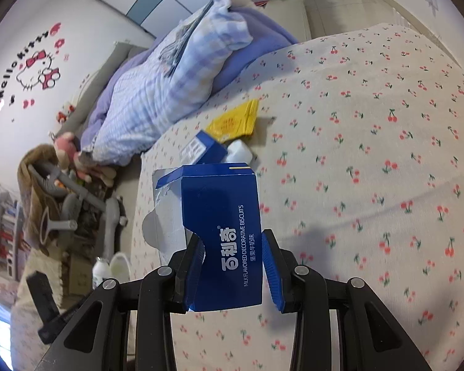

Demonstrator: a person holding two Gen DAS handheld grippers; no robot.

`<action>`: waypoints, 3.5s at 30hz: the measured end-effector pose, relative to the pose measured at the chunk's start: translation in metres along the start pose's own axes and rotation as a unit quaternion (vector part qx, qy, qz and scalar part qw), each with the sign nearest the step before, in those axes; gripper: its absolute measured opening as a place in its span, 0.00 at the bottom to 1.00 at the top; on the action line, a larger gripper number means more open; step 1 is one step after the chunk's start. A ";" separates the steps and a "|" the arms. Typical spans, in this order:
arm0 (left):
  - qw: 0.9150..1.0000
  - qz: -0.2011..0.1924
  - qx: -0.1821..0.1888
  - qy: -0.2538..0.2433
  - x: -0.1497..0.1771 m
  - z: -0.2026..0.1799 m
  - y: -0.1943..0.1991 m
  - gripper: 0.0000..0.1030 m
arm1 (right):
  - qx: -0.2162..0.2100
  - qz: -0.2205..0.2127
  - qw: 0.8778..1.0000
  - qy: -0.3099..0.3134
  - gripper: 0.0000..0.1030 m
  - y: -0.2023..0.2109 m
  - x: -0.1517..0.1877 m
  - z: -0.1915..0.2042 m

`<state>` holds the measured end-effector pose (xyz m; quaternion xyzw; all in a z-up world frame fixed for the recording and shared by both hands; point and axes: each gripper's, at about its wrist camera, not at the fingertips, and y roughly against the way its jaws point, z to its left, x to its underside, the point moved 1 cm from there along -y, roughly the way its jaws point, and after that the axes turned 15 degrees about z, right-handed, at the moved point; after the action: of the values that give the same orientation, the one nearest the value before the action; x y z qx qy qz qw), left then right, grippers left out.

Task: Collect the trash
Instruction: 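Carry both items over the white bin and open both tools to drop them, then grasp the blue-and-white box with the right tool while the left tool grasps the white tissue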

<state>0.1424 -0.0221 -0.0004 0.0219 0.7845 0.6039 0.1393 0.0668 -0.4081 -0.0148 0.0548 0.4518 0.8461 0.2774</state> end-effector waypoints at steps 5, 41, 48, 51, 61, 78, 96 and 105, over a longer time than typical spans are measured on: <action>1.000 -0.015 -0.006 0.021 0.009 0.024 0.010 0.38 | 0.005 0.019 1.000 0.021 0.37 -0.009 0.015 0.024; 0.979 -0.036 -0.131 0.151 0.011 0.182 0.014 0.93 | 0.035 0.129 0.975 0.177 0.37 -0.167 0.054 0.220; 0.976 -0.025 -0.145 0.163 0.029 0.196 0.021 0.95 | 0.039 0.136 0.969 0.201 0.37 -0.190 0.062 0.249; 0.976 -0.019 -0.143 0.163 0.036 0.200 0.023 0.95 | 0.037 0.141 0.967 0.209 0.37 -0.202 0.065 0.262; 0.973 -0.031 -0.158 0.166 0.050 0.214 0.036 0.95 | 0.039 0.147 0.957 0.246 0.37 -0.241 0.078 0.304; 0.973 -0.034 -0.153 0.168 0.057 0.216 0.041 0.95 | 0.014 0.111 0.957 0.267 0.81 -0.227 0.079 0.317; 0.987 -0.028 -0.119 0.107 0.028 0.137 0.028 0.95 | 0.100 0.056 0.977 0.178 0.81 -0.137 0.021 0.201; 0.992 -0.013 -0.102 0.074 -0.010 0.076 0.003 0.95 | 0.173 -0.022 0.977 0.120 0.81 -0.087 -0.051 0.118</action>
<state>0.1703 0.0479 -0.0127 -0.0474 0.7272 0.6788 0.0907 0.1871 -0.3096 -0.0066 -0.0099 0.6226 0.7491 0.2262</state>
